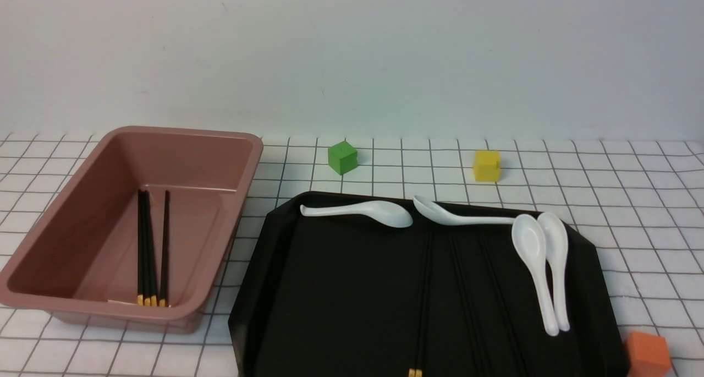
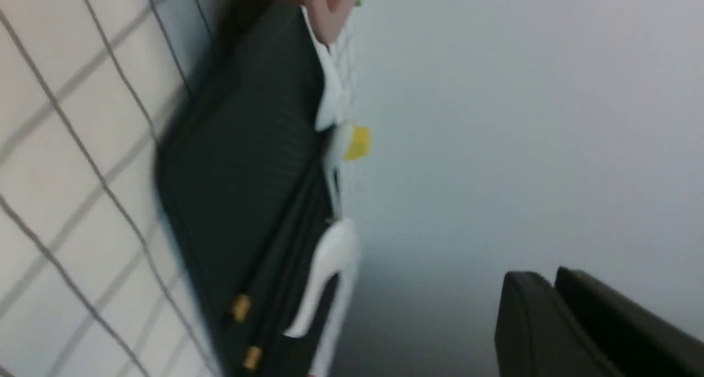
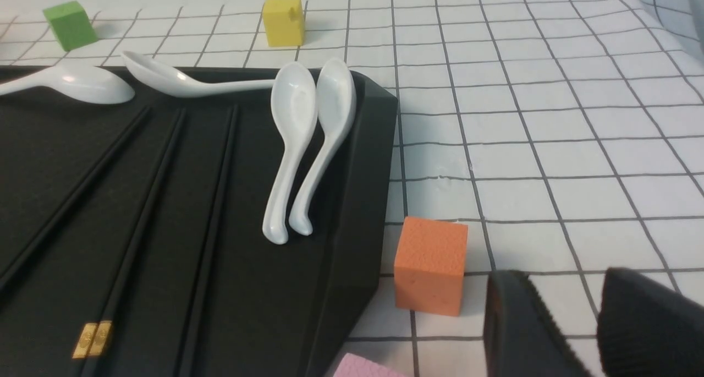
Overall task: On white black tablecloth take chopsticks from black tray and put them in box.
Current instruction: 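Reach over to the black tray and grasp a pair of chopsticks with the left gripper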
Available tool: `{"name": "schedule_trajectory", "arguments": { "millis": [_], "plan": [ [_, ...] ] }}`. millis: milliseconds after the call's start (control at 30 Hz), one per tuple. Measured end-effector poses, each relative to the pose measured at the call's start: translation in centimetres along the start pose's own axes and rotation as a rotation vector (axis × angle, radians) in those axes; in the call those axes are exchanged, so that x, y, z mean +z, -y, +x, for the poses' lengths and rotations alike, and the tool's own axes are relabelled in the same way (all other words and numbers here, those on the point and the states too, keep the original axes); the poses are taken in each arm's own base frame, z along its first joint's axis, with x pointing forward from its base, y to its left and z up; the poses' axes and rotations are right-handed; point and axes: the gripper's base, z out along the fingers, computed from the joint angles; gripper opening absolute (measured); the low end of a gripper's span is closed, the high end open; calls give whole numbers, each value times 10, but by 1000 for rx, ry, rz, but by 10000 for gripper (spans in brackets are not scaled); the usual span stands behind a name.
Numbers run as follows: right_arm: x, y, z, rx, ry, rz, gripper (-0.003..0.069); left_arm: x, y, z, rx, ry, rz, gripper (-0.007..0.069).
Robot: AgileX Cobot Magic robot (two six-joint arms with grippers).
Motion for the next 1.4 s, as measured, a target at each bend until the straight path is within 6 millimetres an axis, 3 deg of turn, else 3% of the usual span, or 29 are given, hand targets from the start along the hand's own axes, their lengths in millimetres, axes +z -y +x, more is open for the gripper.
{"name": "schedule_trajectory", "arguments": {
  "millis": [100, 200, 400, 433, 467, 533, 600, 633, 667, 733, 767, 800, 900, 1067, 1300, 1400],
  "plan": [
    [0, 0, 0, 0, 0, 0, 240, 0, 3, -2, -51, 21, 33, 71],
    [0, 0, 0, 0, 0, 0, 240, -2, 11, 1, 51, 4, 54, 74],
    [0, 0, 0, 0, 0, 0, 240, -24, 94, 26, 447, -112, 190, 64],
    [0, 0, 0, 0, 0, 0, 240, -23, 99, 27, 471, -125, 179, 59],
    [0, 0, 0, 0, 0, 0, 240, -16, 114, 33, 586, -208, 61, 29],
    [0, 0, 0, 0, 0, 0, 240, -6, 121, 35, 669, -297, -85, 1],
    [0, 0, 0, 0, 0, 0, 240, 18, 114, 29, 744, -483, -438, -13],
    [0, 0, 0, 0, 0, 0, 240, 17, 115, 28, 758, -474, -441, -13],
    [0, 0, 0, 0, 0, 0, 240, 37, 105, 17, 771, -603, -740, -13],
    [0, 0, 0, 0, 0, 0, 240, 58, 100, 4, 778, -658, -928, -13],
    [0, 0, 0, 0, 0, 0, 240, 60, 100, 3, 777, -662, -942, -13],
    [0, 0, 0, 0, 0, 0, 240, 81, 96, -3, 771, -715, -1015, -13],
    [0, 0, 0, 0, 0, 0, 240, 109, 92, 8, 741, -826, -974, -13],
    [0, 0, 0, 0, 0, 0, 240, 155, 84, 52, 762, -1001, -907, -13],
    [0, 0, 0, 0, 0, 0, 240, 218, 68, 105, 981, -962, -1045, 1],
    [0, 0, 0, 0, 0, 0, 240, 234, 63, 117, 1062, -910, -1085, 39]
  ]
}}
